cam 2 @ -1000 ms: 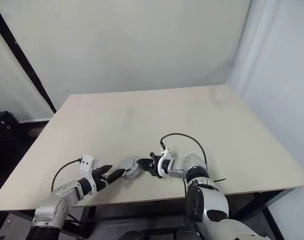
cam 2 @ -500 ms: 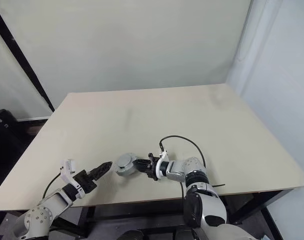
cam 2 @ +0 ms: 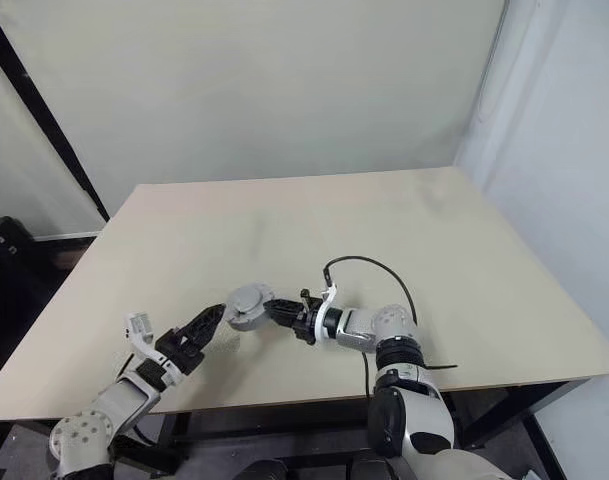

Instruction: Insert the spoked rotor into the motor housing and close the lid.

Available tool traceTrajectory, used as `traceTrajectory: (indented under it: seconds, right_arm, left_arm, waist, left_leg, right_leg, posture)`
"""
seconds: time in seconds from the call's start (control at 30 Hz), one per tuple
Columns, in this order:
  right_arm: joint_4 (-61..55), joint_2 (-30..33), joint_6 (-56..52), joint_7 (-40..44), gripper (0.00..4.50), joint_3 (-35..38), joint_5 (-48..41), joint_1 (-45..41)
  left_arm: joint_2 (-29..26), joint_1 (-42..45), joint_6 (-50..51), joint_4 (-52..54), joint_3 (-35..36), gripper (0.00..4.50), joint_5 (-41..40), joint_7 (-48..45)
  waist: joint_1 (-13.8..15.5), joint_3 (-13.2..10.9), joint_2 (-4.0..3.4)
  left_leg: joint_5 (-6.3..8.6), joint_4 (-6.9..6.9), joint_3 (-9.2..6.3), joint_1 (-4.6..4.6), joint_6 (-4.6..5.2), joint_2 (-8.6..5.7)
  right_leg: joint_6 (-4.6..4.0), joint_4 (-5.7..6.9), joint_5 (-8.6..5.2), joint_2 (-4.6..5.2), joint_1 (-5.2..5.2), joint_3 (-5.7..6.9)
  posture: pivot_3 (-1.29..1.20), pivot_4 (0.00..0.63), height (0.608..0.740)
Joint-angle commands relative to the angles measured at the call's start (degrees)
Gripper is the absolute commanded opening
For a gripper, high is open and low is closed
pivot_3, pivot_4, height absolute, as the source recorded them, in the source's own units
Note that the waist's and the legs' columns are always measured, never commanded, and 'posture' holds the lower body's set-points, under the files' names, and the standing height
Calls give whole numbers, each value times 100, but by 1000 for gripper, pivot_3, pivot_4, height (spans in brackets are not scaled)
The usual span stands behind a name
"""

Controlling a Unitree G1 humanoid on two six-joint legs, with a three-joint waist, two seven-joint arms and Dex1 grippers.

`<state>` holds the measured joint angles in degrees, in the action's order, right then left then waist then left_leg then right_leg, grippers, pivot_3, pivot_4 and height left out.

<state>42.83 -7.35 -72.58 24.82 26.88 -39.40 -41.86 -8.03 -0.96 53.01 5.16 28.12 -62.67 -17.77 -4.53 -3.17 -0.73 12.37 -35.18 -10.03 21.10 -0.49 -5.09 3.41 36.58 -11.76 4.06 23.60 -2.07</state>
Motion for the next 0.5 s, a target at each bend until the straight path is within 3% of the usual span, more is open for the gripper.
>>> traceTrajectory:
  seconds: [0.03, 0.5]
  right_arm:
    - [-417, -350, -79, 139, 1197, -6, -407, -22]
    - [-861, -390, -360, 49, 1197, -207, -601, 189]
  left_arm:
    - [52, 204, 38, -161, 8, 4500, -272, 143]
    - [581, 833, -225, -943, 28, 4500, -608, 256]
  waist:
    - [1, 0, 0]
    - [25, 1, 4]
  left_leg:
    - [0, 0, 1, 0, 0, -1]
    - [-1, -5, 13, 16, 1, -6]
  right_leg:
    - [0, 0, 0, -1, 0, 1]
    - [1, -1, 1, -1, 10, 2]
  posture:
    - [0, 0, 740]
    - [0, 0, 740]
